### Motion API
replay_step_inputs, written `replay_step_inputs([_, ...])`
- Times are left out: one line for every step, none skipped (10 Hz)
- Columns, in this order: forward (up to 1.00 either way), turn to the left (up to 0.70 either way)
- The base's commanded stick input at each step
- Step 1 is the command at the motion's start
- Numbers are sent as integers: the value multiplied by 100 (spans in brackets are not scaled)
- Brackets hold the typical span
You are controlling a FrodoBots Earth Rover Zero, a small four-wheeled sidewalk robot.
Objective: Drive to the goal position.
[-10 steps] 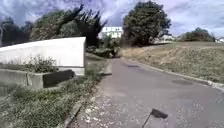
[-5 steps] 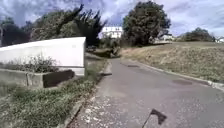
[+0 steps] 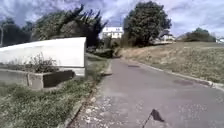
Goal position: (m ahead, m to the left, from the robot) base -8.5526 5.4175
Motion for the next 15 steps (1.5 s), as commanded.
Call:
replay_step_inputs([70,-27])
replay_step_inputs([70,-27])
replay_step_inputs([70,-27])
replay_step_inputs([70,-27])
replay_step_inputs([70,-27])
replay_step_inputs([70,-27])
replay_step_inputs([70,-27])
replay_step_inputs([70,-27])
replay_step_inputs([67,-28])
replay_step_inputs([35,-36])
replay_step_inputs([4,-44])
replay_step_inputs([0,-45])
replay_step_inputs([0,-45])
replay_step_inputs([0,-45])
replay_step_inputs([0,-45])
